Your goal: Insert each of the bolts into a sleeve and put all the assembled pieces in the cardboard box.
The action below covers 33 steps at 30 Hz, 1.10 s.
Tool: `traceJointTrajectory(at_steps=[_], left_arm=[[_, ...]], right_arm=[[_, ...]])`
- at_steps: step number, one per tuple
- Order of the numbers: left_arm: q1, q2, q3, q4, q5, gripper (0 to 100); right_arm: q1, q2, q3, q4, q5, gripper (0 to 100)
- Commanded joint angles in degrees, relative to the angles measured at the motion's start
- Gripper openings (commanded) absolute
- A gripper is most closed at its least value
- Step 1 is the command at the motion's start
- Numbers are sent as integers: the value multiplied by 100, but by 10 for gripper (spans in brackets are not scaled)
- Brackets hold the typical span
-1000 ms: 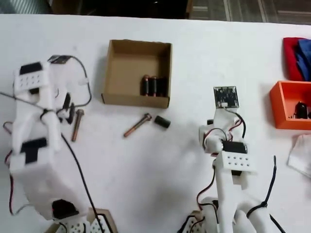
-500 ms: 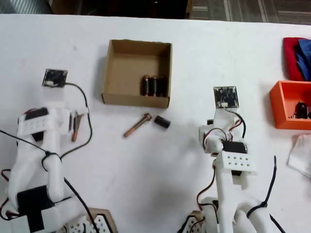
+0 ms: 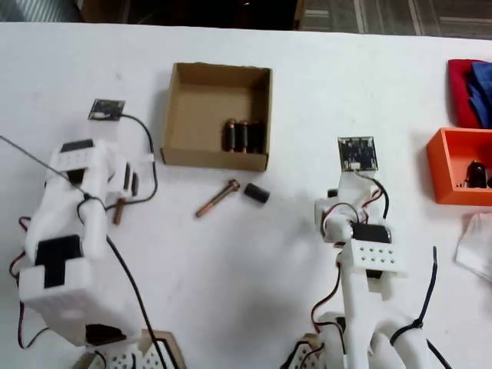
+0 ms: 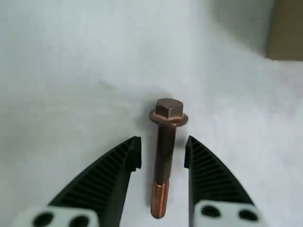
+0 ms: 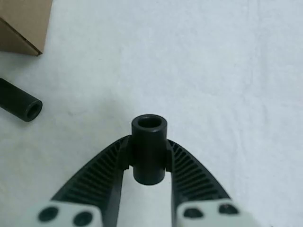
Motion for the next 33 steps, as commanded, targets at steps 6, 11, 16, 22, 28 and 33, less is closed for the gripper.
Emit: traceJointTrajectory(at_steps=[6,11,16,22,28,33], left_arm=[[79,466,-699,35,0,169],[141,475,-725,35,-9,169],[158,484,-725,-9,-9,119],[167,484,-725,-9,-290,92],[167,484,-725,-9,-316,130],[176,466,-716,35,-325,65]], right_arm=[[31,-251,-53,-75,35,21],[31,-251,-53,-75,35,21],[31,-251,-53,-75,35,21],[57,-251,-53,-66,35,21],[57,-259,-79,119,44,21],[57,-356,-70,127,44,21]])
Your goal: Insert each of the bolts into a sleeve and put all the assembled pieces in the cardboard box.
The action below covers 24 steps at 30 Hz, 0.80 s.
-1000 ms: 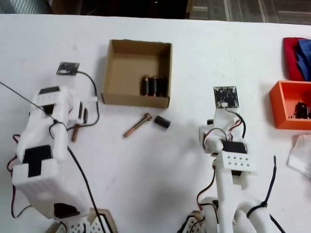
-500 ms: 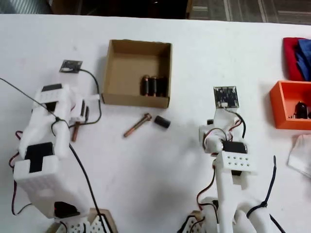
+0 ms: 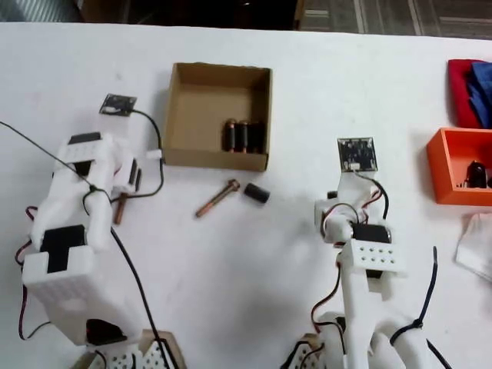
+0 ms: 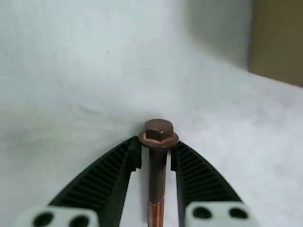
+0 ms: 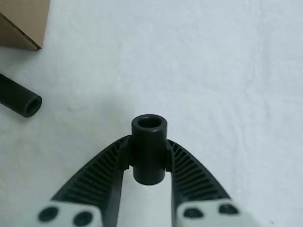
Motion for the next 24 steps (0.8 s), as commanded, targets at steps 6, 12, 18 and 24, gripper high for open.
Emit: traceJointTrajectory(at_steps=[6,12,18,24], left_arm=[[0,-114,-259,273,-44,24],[0,-1160,-391,1064,-35,24],[290,-3279,-330,2207,-26,24],[905,-5152,-330,2752,-18,27]], right_arm=[[22,-1393,273,171,44,21],[-22,-2730,519,347,35,21],[-796,-3495,519,549,0,21],[-1701,-3565,580,-163,0,21]])
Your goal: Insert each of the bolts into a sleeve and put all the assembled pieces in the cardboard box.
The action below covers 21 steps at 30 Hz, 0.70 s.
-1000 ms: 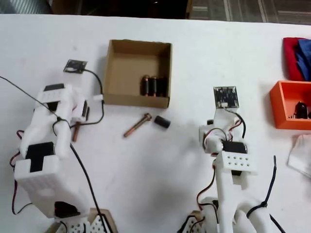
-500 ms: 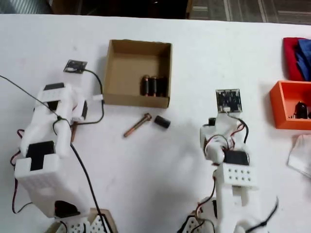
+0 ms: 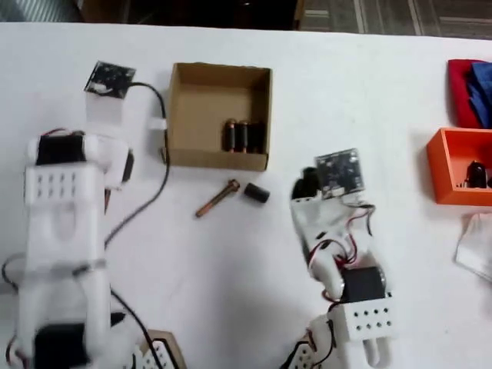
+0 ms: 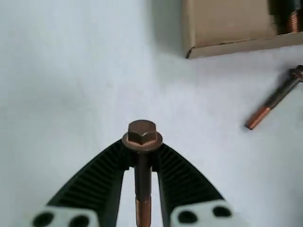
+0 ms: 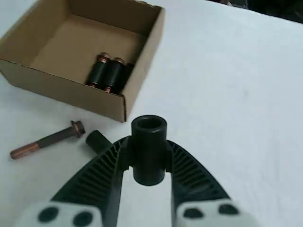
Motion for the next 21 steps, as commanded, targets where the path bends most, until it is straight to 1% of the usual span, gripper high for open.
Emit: traceJointTrajectory(at_steps=[1,5,9,13,14,16,20,21], left_arm=[[308,-1231,-268,176,-26,27],[308,-2057,-251,193,-26,27],[316,-2840,207,202,-26,27],[299,-3613,1253,18,-35,26],[316,-3807,1578,-185,-35,26],[299,-4255,2229,-862,-35,26],[325,-5354,3538,-2629,0,25],[343,-5635,3881,-3086,141,25]], right_arm=[[-312,-171,44,-778,-9,21],[-321,-171,132,-1587,-9,21],[-347,-171,141,-1622,-9,21],[-312,-171,334,-1622,18,21],[-312,-171,387,-1622,18,21],[-312,-180,466,-1622,18,21],[-347,-180,484,-1631,-9,21],[-347,-180,484,-1657,-9,21]])
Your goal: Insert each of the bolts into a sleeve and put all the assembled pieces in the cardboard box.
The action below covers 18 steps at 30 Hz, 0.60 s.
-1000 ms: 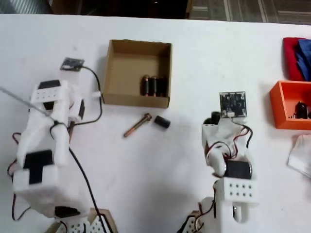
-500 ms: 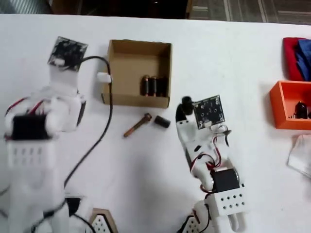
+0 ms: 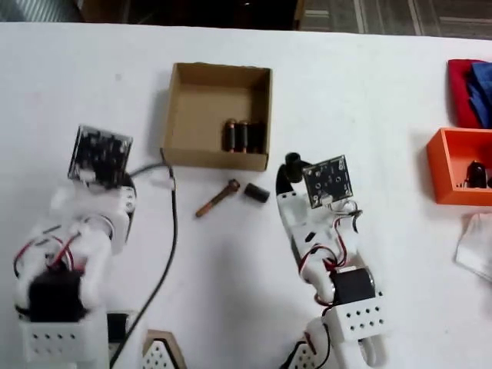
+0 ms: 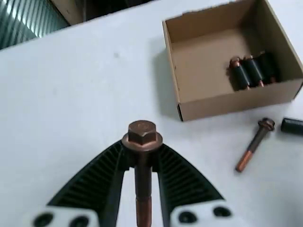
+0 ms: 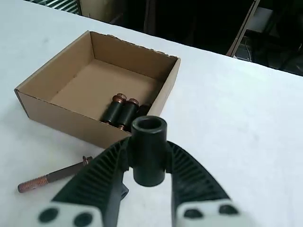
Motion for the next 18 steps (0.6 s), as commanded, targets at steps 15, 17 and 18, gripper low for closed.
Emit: traceJointTrajectory(at_steps=[15,17,18], left_arm=[[2022,-1415,2026,-4211,3130,27],[2462,-1415,1877,-4202,3015,27],[2611,-1415,1815,-4211,2989,27]], right_arm=[[-356,-207,-527,-1675,-18,21],[-356,-189,-545,-1692,-18,21],[-356,-163,-527,-1675,-18,21]])
